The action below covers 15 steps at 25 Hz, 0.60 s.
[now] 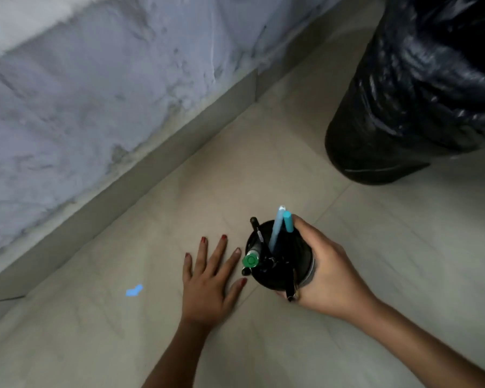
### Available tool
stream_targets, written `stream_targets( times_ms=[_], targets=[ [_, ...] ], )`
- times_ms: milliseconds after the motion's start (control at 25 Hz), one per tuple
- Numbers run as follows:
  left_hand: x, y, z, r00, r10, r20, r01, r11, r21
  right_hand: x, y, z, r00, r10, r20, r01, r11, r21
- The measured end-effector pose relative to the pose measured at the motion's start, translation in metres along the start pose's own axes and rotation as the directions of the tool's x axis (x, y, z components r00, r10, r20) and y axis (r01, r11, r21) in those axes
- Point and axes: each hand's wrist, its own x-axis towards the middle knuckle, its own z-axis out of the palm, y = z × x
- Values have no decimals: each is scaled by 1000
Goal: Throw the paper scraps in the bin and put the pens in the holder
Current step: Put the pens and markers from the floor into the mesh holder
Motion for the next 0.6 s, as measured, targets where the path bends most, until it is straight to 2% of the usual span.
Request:
stream_targets(
  times_ms=[80,120,160,200,280,360,440,480,520,560,600],
  targets=[
    [8,10,-30,990,-70,121,72,997,-11,-4,-42,-13,996,8,-88,-6,1000,23],
    [11,20,-55,974,-98,202,115,991,-74,-8,-67,-24,991,-17,-134,18,1000,10],
    [13,31,-89,964,-98,246,149,970,-194,-15,-98,-39,986,-35,-160,35,999,-2],
    [11,47,-134,971,-85,221,155,934,-323,-23,-136,-57,984,-45,-172,44,999,-11],
    [1,81,-232,994,-103,-36,71,860,-505,-45,-211,-96,979,-32,-199,34,999,10],
    [-21,126,-341,962,-73,-263,-95,814,-573,-58,-294,-145,978,-46,-204,53,998,28],
    [-41,175,-447,928,0,-373,-240,766,-597,-73,-378,-203,982,18,-186,17,983,184],
    [-46,197,-500,919,3,-395,-268,740,-617,-83,-429,-231,984,46,-173,-12,981,194],
    [-48,215,-541,909,0,-418,-289,722,-629,-90,-476,-251,954,117,-277,-7,929,370],
    [-49,234,-584,893,0,-451,-316,713,-626,-96,-526,-272,940,143,-310,-3,912,411],
    [-48,250,-620,874,4,-486,-344,711,-613,-96,-558,-289,936,-6,-352,77,979,190]
  ],
)
